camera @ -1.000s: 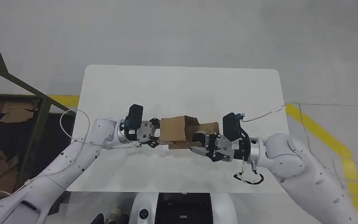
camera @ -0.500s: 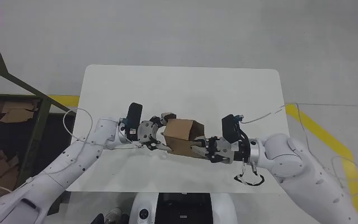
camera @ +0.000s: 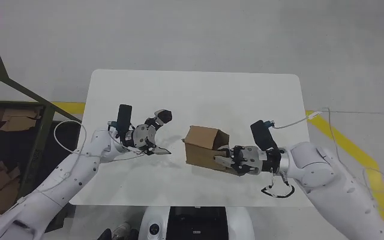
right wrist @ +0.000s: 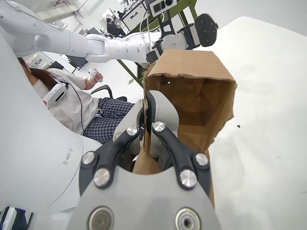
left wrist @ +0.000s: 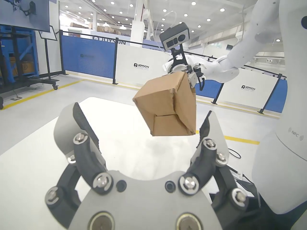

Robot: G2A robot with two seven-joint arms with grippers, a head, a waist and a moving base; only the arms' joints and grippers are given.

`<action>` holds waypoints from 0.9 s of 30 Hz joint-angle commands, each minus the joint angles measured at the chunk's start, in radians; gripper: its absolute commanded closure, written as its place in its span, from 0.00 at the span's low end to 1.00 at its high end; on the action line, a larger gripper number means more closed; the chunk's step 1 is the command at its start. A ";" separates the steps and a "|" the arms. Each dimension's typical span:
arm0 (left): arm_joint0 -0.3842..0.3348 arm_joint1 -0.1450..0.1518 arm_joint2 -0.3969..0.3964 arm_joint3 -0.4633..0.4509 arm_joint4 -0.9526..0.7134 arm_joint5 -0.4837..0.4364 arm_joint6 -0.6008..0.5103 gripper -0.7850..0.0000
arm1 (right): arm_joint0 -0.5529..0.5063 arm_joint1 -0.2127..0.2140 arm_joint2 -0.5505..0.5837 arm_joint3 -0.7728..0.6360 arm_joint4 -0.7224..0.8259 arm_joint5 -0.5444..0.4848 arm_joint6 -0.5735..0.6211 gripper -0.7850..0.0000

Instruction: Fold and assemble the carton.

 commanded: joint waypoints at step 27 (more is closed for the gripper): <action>-0.065 -0.080 0.030 0.003 -0.058 0.000 -0.198 0.00 | 0.011 -0.008 -0.032 -0.006 0.046 -0.043 0.044 1.00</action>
